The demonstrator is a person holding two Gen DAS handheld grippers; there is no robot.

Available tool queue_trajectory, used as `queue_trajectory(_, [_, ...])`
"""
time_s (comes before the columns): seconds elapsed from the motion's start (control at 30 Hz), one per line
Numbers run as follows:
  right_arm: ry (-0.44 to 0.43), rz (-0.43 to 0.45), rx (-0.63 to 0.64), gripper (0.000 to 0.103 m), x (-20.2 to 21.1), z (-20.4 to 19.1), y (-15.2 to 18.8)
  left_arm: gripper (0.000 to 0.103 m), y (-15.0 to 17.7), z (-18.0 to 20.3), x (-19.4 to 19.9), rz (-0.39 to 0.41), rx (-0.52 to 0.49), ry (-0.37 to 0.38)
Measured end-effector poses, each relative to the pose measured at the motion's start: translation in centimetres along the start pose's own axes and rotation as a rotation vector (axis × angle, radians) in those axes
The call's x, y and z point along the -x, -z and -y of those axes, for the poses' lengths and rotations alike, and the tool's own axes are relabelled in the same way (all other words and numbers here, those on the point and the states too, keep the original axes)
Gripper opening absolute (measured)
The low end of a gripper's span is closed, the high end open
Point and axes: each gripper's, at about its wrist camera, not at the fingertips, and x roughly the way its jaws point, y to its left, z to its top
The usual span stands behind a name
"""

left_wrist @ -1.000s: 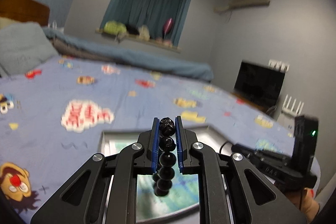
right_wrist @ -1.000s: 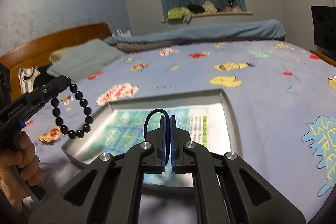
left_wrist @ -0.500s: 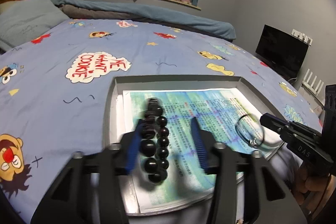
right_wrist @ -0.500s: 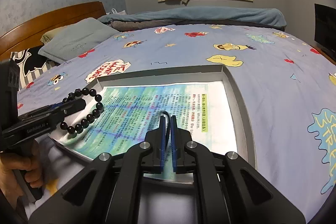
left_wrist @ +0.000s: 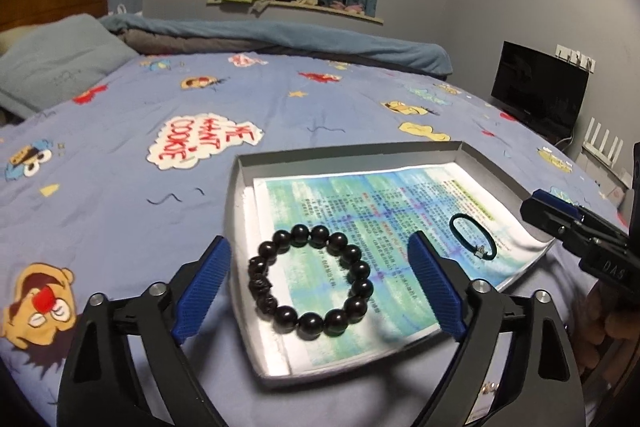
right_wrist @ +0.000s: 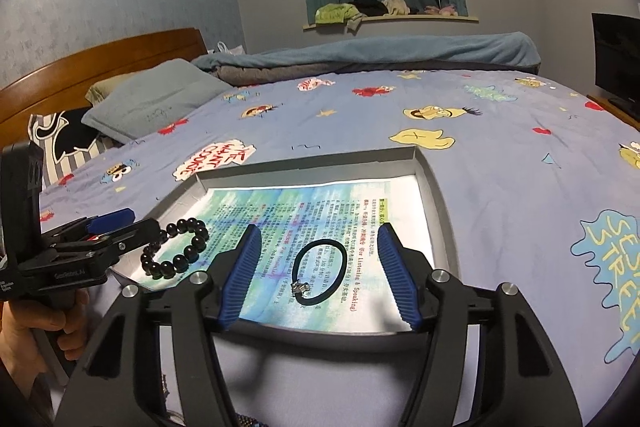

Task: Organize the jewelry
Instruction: 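Return to the pile and close the left gripper on the red beaded necklace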

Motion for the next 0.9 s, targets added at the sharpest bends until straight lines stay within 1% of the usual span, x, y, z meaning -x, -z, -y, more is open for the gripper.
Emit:
queue_trajectory(0.27, [0.002, 0.015, 0.014, 0.068, 1.8, 0.3, 0.9, 0.093, 1.2, -0.5, 2.1, 0.016, -0.036, -0.017])
queue_trajectory(0.5, [0.012, 0.018, 0.034, 0.069, 3.5, 0.4, 2.1, 0.093, 2.6, -0.6, 4.0, 0.027, -0.055, -0.008])
queue_trajectory(0.73, [-0.001, 0.013, 0.025, 0.069, 4.6, 0.5, 3.2, 0.093, 3.8, -0.6, 5.6, 0.02, -0.054, 0.055])
queue_trajectory(0.9, [-0.016, 0.009, 0.015, 0.07, 5.4, 0.8, 3.9, 0.093, 5.1, 0.6, 7.0, 0.008, -0.059, 0.114])
